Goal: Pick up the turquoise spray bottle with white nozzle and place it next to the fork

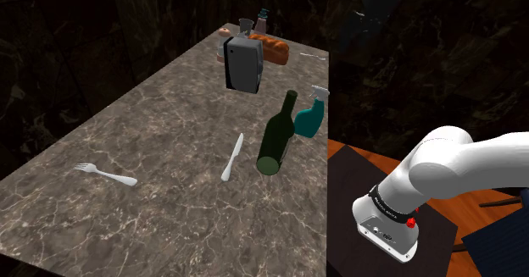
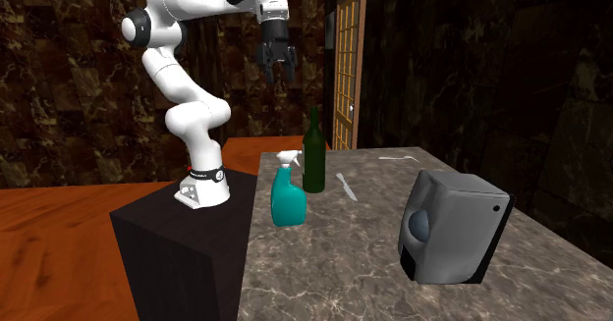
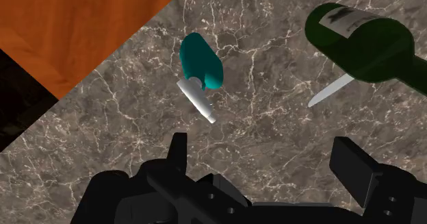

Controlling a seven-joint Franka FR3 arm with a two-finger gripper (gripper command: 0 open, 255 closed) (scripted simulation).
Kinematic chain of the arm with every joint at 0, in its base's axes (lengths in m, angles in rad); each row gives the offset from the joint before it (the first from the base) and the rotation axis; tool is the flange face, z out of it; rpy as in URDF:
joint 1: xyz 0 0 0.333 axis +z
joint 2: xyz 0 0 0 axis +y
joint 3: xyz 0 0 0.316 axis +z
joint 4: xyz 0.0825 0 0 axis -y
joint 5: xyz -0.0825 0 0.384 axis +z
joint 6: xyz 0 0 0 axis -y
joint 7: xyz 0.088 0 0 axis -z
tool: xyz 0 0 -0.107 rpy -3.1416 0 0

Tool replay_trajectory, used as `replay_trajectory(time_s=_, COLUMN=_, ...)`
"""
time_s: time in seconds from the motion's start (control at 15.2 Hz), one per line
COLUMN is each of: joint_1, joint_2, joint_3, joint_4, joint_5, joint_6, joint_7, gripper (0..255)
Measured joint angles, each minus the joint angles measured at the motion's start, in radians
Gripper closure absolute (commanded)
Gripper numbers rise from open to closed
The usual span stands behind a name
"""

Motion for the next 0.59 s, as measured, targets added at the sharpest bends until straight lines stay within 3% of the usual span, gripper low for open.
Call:
replay_trajectory(time_s=0.2, joint_1=0.011, joint_2=-0.003, joint_3=-0.023, joint_4=-0.037, joint_5=-0.008, joint_6=0.028, joint_7=-0.05, gripper=0)
replay_trajectory(time_s=0.59, joint_1=0.057, joint_2=0.073, joint_3=-0.136, joint_4=-0.149, joint_5=-0.051, joint_6=0.187, joint_7=-0.294, gripper=0)
